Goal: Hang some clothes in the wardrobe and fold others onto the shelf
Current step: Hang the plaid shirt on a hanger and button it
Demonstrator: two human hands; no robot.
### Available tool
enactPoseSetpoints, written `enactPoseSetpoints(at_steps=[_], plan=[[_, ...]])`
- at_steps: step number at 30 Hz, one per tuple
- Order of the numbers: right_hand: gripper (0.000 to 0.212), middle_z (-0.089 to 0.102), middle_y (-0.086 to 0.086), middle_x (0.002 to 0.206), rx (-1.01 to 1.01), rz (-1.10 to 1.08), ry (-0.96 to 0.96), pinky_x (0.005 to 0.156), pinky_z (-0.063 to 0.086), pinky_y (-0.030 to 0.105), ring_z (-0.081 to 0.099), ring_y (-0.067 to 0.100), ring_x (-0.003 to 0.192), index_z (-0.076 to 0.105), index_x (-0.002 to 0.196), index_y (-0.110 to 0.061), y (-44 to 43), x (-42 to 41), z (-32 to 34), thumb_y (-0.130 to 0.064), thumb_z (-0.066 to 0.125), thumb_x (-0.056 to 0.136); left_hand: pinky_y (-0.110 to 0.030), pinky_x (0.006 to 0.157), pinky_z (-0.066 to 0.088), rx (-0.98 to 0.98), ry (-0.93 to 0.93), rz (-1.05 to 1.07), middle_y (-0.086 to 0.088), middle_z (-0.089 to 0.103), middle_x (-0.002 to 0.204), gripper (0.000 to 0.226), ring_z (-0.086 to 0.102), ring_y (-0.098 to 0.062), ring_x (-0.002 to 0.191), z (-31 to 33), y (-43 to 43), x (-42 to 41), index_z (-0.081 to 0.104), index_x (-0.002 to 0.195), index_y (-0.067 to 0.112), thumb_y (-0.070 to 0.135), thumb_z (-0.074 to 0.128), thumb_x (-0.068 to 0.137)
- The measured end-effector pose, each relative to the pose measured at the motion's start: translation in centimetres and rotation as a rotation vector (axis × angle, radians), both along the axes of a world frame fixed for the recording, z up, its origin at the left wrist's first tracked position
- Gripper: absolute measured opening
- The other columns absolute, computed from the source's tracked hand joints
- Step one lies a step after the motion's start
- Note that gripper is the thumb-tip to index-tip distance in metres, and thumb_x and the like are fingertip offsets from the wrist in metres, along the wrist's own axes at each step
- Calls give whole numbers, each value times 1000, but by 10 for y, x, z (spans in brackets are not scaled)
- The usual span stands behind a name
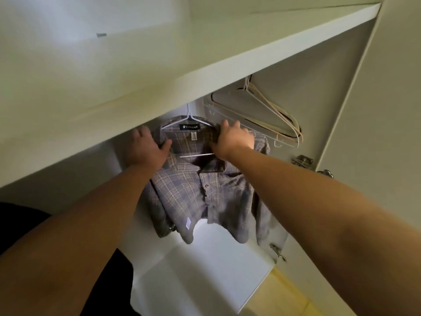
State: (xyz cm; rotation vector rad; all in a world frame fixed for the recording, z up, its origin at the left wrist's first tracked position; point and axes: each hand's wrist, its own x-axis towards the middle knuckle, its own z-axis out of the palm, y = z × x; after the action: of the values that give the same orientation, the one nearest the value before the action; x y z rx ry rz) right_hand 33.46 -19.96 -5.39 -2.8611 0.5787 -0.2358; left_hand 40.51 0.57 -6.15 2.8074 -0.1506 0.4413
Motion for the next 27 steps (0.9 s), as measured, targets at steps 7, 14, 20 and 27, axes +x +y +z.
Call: enactPoseSetpoints(at_steps=[7,14,20,27], plan=[[33,60,14,124,-62,56,-42,75,47,40,63,36,107,54,126,-13,-9,-4,19,-16,52,94,-48,87,52,324,13,29,-18,62,124,31,60,-39,115,36,-6,-3,60,123,6,13,56,93],[10,61,9,94,69,16,-200,72,51,34,61,30,82,61,95,-10,-15,5,62,-10,54,89,-45,89,52,354,-48,131,-15,66,123,31,60,-38,116,59,-17,6,70,117,10,10,49,95],[18,66,13,81,625,113,-133,50,48,27,61,22,63,67,95,-4,-25,22,50,-14,52,92,-32,68,58,-63,233,-60,-15,75,83,25,73,-26,69,60,-10,11,70,95,8,13,46,94],[44,59,18,130,126,26,-4,98,39,44,43,40,124,61,124,-15,-62,0,4,-33,33,95,-25,49,45,-297,392,-54,-7,61,49,37,61,-21,46,35,35,26,56,80,5,23,33,103]])
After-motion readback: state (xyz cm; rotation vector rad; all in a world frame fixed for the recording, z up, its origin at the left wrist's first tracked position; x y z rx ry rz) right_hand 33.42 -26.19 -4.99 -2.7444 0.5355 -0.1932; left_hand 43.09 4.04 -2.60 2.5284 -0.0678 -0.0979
